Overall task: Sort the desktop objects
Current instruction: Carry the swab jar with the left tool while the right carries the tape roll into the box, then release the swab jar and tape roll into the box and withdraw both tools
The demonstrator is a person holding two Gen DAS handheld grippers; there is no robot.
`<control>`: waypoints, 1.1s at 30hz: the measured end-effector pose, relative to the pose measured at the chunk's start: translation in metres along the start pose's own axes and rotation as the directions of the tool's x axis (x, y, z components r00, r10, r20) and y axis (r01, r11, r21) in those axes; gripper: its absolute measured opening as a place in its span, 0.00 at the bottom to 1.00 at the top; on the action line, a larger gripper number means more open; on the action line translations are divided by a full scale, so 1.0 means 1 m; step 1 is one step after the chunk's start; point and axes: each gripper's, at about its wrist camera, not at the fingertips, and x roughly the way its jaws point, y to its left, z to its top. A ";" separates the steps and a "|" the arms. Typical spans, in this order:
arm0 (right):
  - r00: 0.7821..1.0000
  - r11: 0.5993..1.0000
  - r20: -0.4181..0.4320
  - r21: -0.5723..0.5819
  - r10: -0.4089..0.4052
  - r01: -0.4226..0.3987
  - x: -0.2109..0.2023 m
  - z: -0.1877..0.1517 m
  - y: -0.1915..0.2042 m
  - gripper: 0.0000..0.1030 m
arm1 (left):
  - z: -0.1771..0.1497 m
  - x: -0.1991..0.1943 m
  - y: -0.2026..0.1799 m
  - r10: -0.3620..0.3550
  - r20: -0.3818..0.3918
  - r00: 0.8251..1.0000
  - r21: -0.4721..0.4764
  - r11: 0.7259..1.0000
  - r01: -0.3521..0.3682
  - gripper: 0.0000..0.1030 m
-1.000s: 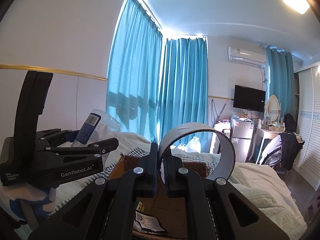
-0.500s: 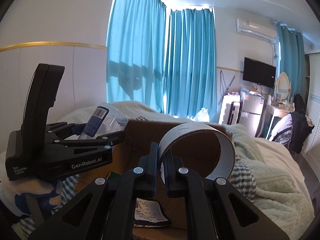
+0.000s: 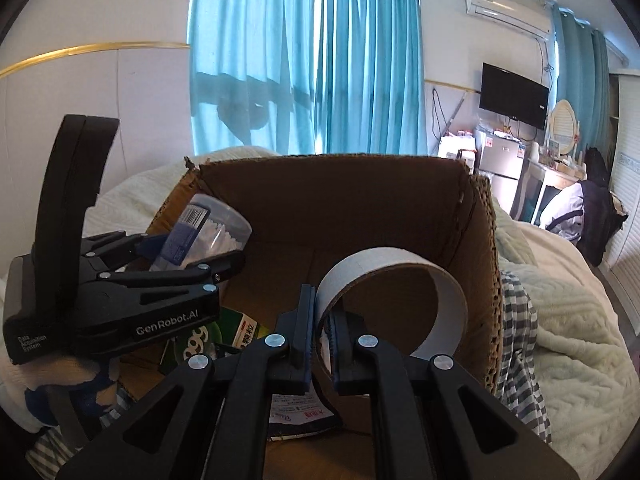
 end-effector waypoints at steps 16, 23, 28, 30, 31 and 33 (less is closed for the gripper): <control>0.999 0.998 0.001 0.045 -0.041 0.041 -0.029 0.007 -0.002 0.82 | 0.026 -0.072 -0.002 0.027 0.144 0.989 -0.017 1.000 -0.024 1.00; 0.972 0.998 -0.235 0.065 0.002 0.014 -0.005 0.002 0.003 0.97 | 0.033 -0.096 0.002 0.020 0.159 0.987 -0.044 0.999 -0.013 1.00; 0.983 0.996 -0.185 0.081 -0.010 0.026 -0.022 0.003 0.008 0.97 | 0.036 -0.112 0.007 0.022 0.181 0.983 -0.060 0.998 -0.011 1.00; 0.990 0.996 -0.142 0.080 -0.022 0.034 -0.032 0.007 0.009 0.97 | 0.036 -0.121 0.009 0.027 0.194 0.981 -0.070 0.997 -0.013 1.00; 0.994 0.996 -0.107 0.080 -0.037 0.046 -0.041 0.009 0.010 0.97 | 0.037 -0.124 0.009 0.028 0.200 0.979 -0.075 0.997 -0.013 1.00; 0.997 0.995 -0.051 0.075 -0.060 0.063 -0.056 0.012 0.010 0.97 | 0.037 -0.132 0.011 0.030 0.212 0.977 -0.079 0.997 -0.013 1.00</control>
